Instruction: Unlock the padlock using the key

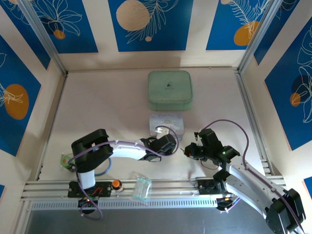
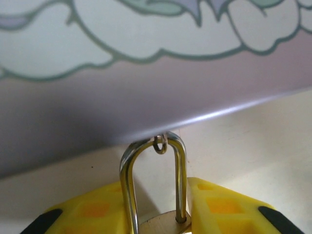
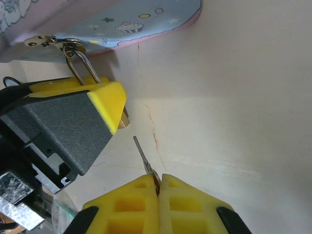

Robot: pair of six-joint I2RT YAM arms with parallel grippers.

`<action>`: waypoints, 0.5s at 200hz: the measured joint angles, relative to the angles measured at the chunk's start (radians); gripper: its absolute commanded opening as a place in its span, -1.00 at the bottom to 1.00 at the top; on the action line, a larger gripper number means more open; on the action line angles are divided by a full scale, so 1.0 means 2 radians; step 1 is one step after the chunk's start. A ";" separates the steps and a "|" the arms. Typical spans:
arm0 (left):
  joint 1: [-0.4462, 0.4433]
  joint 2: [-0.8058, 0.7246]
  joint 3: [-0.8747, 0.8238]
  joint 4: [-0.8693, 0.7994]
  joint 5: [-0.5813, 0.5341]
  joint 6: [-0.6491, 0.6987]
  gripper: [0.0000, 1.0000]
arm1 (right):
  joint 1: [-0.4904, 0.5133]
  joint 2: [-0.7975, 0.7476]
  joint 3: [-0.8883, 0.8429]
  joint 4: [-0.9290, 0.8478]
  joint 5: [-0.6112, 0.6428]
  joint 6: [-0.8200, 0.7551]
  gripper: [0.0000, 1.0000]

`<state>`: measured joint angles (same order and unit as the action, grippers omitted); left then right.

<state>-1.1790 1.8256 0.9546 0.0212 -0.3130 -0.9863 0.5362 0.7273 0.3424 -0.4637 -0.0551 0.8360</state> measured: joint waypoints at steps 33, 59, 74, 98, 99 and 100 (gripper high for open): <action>-0.003 0.000 0.000 0.000 -0.002 -0.004 -0.60 | 0.000 0.000 -0.020 0.032 -0.015 0.020 -1.00; -0.003 0.000 0.000 0.000 -0.004 -0.006 -0.72 | 0.003 0.001 -0.047 0.067 -0.028 0.044 -1.00; -0.004 0.000 0.000 0.001 -0.005 -0.010 -0.77 | 0.005 0.005 -0.053 0.077 -0.031 0.055 -1.00; -0.004 0.000 0.000 0.004 -0.006 -0.014 -0.83 | 0.006 0.011 -0.054 0.088 -0.034 0.061 -1.00; -0.004 0.000 0.000 0.004 -0.006 -0.015 -0.84 | 0.006 0.011 -0.054 0.088 -0.034 0.062 -1.00; -0.004 0.000 0.000 0.004 -0.006 -0.015 -0.84 | 0.006 0.012 -0.054 0.089 -0.035 0.061 -1.00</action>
<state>-1.1873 1.8256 0.9546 0.0288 -0.3241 -1.0157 0.5476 0.7506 0.2337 -0.2867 -0.1242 0.9588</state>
